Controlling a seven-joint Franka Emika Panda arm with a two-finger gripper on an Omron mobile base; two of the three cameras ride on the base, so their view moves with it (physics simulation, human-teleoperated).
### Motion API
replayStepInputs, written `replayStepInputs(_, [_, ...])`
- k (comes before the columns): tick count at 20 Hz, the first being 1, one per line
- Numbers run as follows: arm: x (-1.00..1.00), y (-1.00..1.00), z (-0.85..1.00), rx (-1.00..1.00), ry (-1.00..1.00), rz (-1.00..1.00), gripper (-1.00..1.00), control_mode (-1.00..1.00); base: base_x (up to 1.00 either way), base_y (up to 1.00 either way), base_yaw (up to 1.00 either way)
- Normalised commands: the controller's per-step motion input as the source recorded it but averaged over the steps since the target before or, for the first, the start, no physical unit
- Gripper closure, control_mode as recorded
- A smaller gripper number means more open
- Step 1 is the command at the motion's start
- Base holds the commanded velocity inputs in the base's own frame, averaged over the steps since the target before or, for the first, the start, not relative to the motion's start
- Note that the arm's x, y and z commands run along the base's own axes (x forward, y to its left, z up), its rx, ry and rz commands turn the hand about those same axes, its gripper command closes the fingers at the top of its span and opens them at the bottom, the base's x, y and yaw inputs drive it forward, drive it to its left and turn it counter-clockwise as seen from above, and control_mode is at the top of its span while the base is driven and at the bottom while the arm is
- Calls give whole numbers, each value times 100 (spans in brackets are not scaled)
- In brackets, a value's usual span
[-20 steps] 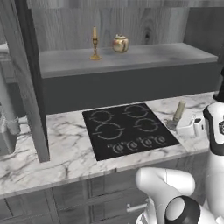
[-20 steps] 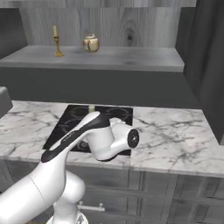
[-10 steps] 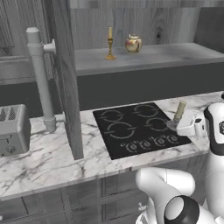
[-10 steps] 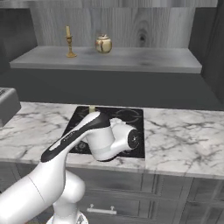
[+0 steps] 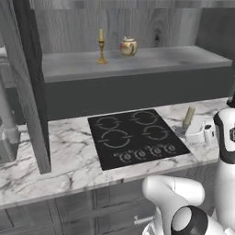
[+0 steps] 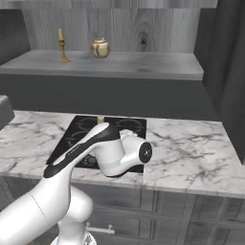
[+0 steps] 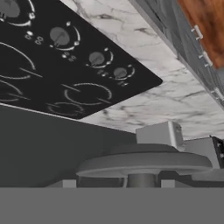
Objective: Pick the candle and candle from the dining table and place them in the open cabinet. Close the cabinet after placing the objects.
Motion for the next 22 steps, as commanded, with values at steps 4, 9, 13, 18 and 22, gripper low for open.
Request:
replayStepInputs(4, [0,0,0,0,0,0,100,100,15,-40,8])
replayStepInputs(9, [0,0,0,0,0,0,100,100,23,6,10])
replayStepInputs(13, [0,0,0,0,0,0,100,100,17,13,15])
replayStepInputs(18, [0,0,0,0,0,0,100,100,8,0,15])
replayStepInputs(22, [0,0,0,0,0,0,100,100,25,0,11])
